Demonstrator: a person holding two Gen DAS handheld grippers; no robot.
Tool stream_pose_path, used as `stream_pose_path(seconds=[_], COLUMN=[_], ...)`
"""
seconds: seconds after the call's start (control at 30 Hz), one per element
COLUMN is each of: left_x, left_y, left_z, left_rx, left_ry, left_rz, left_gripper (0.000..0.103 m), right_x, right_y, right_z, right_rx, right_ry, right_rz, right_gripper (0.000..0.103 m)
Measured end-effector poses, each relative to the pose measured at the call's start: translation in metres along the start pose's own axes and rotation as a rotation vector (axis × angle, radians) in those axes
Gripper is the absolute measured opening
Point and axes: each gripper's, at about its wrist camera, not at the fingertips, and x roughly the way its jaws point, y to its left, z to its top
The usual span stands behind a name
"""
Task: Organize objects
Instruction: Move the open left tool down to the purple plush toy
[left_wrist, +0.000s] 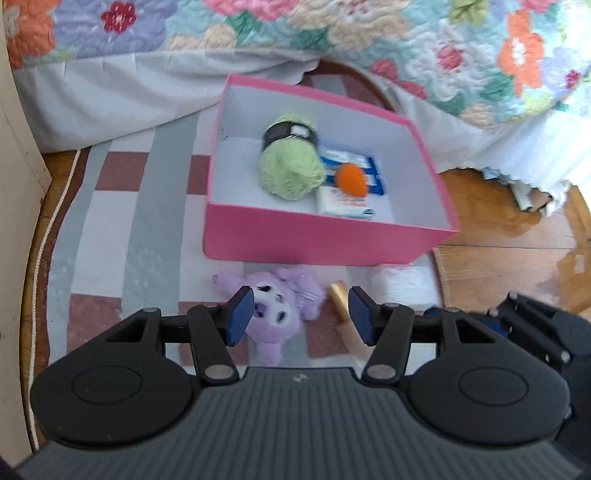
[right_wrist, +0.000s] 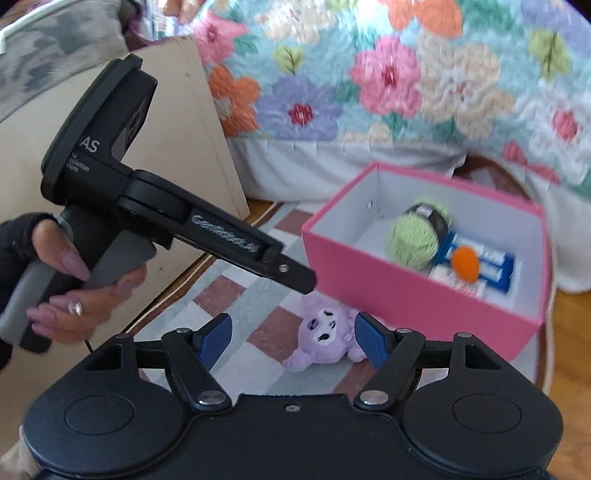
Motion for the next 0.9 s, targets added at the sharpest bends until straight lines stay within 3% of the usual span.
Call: stream_pose_path(seconds=[0.13, 0.27, 0.5, 0.6, 0.7, 0.9], left_x=[0.032, 0.053, 0.088, 0.095, 0.096, 0.092], left_y=[0.010, 0.022, 0.033, 0.042, 0.043, 0.047], left_z=[-0.002, 0.000, -0.017, -0.026, -0.031, -0.036], left_rx=[-0.019, -0.050, -0.075, -0.133, -0.128, -0.157], left_ry=[0.037, 0.025, 0.057, 0.058, 0.059, 0.101], left_rz=[0.019, 0.021, -0.005, -0.044, -0.069, -0.116], left_gripper=[0.054, 0.054, 0.052, 0.052, 0.049, 0.041], right_x=[0.038, 0.063, 0.092, 0.106, 0.113, 0.114], right_y=[-0.009, -0.019, -0.028, -0.024, -0.021, -0.031], right_z=[-0.013, -0.028, -0.051, -0.053, -0.053, -0.054], right_rx=[0.109, 0.201, 0.268, 0.258, 0.241, 0.285], right_ry=[0.018, 0.036, 0.043, 0.057, 0.061, 0.057], right_rz=[-0.005, -0.002, -0.047, -0.070, -0.105, -0.092], right_gripper=[0.078, 0.078, 0.078, 0.078, 0.078, 0.077])
